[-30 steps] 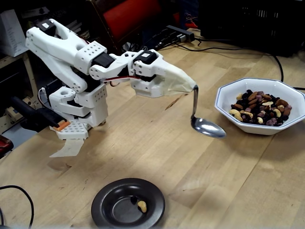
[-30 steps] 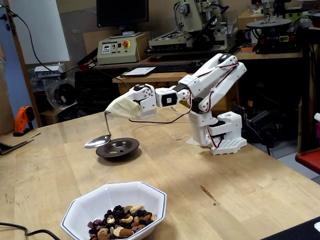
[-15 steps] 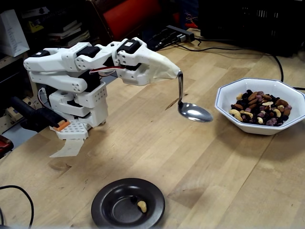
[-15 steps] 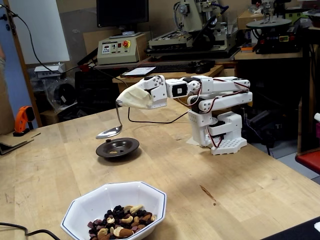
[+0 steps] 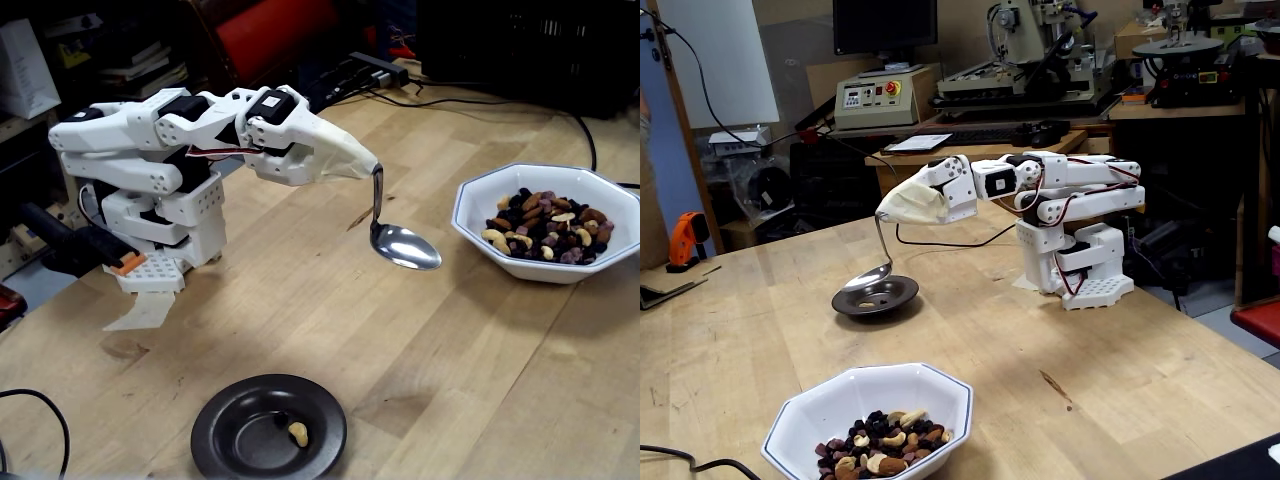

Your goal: Use spoon to transfer food from the white bowl to brown plate

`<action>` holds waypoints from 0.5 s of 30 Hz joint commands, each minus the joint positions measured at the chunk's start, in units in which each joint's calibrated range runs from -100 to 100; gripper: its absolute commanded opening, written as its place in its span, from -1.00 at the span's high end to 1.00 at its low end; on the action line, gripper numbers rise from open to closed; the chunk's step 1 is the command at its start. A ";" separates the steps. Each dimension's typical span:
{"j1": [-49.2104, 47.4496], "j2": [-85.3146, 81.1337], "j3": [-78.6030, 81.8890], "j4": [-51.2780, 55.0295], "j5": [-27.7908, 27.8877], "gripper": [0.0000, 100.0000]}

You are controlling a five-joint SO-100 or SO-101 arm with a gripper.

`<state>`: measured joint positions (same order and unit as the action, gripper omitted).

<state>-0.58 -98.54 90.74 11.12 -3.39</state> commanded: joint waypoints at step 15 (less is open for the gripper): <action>-0.45 -0.43 -0.92 -0.21 -0.20 0.92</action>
<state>-0.58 -98.54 90.74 11.12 -3.39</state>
